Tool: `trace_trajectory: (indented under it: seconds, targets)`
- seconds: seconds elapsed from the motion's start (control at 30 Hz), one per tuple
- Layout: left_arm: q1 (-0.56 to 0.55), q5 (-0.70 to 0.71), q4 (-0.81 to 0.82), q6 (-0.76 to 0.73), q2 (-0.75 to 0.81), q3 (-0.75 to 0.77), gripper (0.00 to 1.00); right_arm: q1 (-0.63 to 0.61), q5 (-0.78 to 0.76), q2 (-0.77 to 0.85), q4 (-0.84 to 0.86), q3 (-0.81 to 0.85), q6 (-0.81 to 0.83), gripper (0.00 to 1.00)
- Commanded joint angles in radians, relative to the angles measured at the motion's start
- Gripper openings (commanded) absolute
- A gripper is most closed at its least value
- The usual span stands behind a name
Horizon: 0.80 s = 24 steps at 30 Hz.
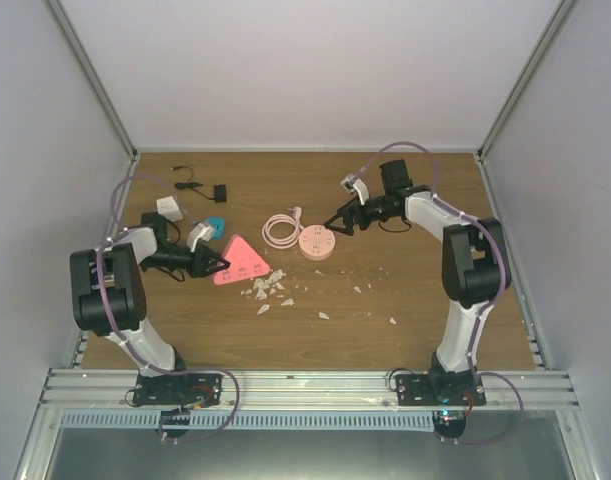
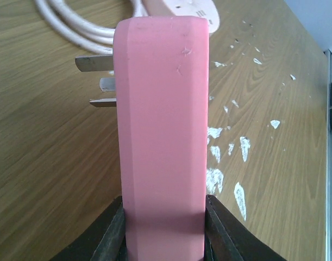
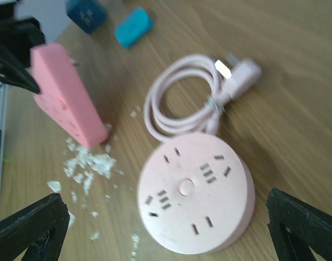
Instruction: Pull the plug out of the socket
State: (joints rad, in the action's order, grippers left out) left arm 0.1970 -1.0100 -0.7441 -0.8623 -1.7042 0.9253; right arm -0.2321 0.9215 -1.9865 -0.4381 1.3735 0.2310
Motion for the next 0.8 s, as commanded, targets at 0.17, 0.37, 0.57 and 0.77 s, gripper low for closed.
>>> trace_trajectory:
  seconds: [0.17, 0.37, 0.57, 0.77]
  targets:
    - [0.217, 0.109, -0.095, -0.162, -0.014, -0.011, 0.00, 0.010, 0.167, 0.323, 0.074, 0.040, -0.203, 1.00]
    - [0.283, 0.186, -0.042, -0.164, -0.040, -0.033, 0.00, 0.010, 0.224, 0.485, 0.234, 0.054, -0.430, 1.00]
    - [0.324, 0.230, -0.020, -0.153, -0.072, -0.037, 0.00, 0.008, 0.192, 0.598, 0.426, 0.034, -0.680, 1.00]
    - [0.342, 0.254, -0.031, -0.141, -0.106, -0.016, 0.05, 0.006, 0.200, 0.631, 0.527, 0.023, -0.832, 1.00]
